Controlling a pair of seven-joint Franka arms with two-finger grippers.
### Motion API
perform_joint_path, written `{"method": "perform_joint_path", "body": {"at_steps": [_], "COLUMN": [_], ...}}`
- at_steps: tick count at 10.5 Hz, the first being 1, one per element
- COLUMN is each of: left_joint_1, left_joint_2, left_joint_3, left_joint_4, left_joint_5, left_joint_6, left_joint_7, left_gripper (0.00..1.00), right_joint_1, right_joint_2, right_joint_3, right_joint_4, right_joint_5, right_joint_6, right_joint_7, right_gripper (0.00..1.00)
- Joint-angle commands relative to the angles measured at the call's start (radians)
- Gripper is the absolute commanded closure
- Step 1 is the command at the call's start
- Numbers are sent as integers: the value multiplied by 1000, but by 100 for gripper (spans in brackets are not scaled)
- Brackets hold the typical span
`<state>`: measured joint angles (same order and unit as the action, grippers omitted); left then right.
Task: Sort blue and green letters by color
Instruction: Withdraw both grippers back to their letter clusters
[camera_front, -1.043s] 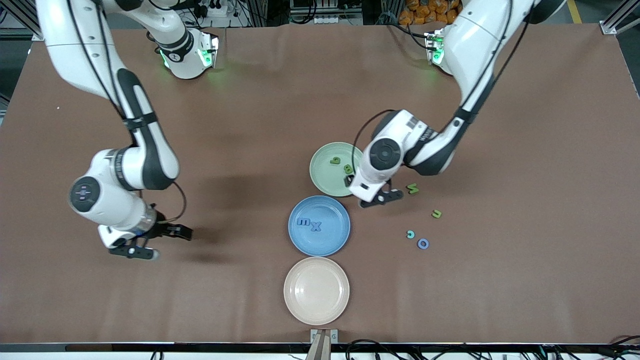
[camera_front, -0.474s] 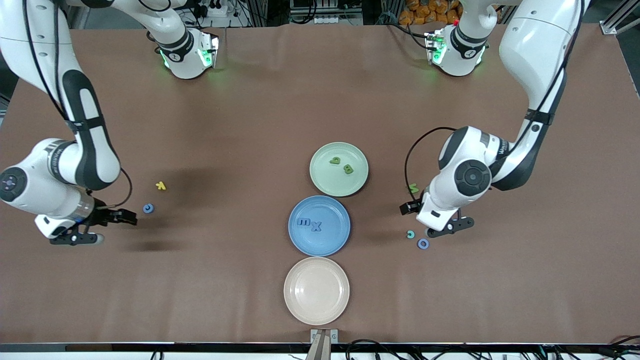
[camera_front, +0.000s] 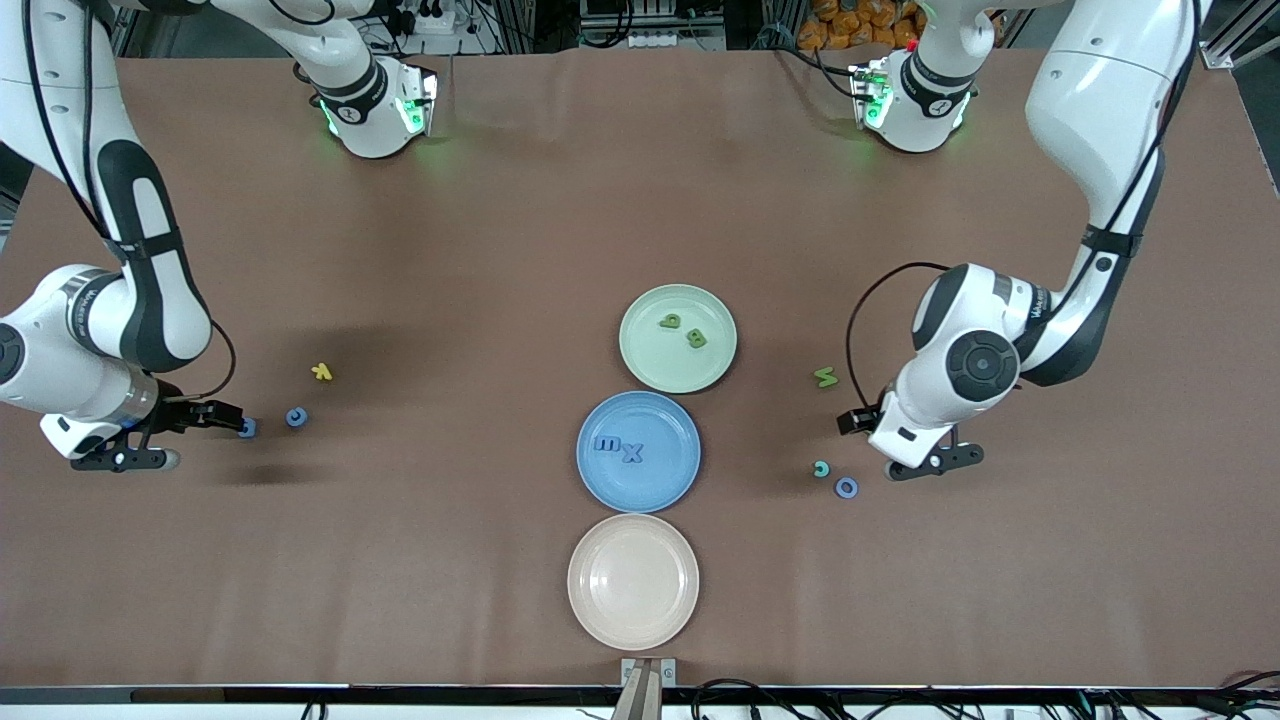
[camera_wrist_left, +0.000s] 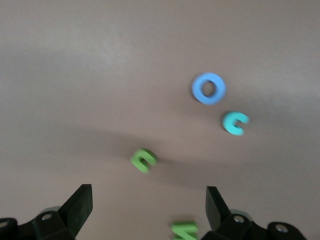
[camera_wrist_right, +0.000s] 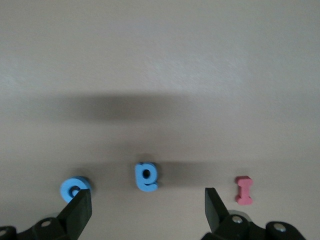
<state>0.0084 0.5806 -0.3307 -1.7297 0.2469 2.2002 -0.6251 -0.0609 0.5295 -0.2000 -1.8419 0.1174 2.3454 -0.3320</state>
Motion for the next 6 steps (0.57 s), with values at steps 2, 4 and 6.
{"method": "perform_joint_path", "body": {"at_steps": [2,4,6], "left_joint_1": [26,31,36], "left_joint_2": [-1,18,34], "left_joint_3": [-17,-17,-17], "left_joint_4": [-79,-77,-77], "left_joint_5": [39,48,97], "left_joint_6": [125,153,162], "left_joint_7": [-2,-7,97], "left_gripper": [0,0,0], "right_joint_1": [-37,-34,-25], "right_joint_2": [12,20,40], "right_joint_3": [16,17,20], "right_joint_4": [-103,-109,-108], "right_joint_5": [-1,1,37], "right_joint_6": [153,161,196], "right_joint_7": [-16,-12,-5], "right_gripper": [0,0,0]}}
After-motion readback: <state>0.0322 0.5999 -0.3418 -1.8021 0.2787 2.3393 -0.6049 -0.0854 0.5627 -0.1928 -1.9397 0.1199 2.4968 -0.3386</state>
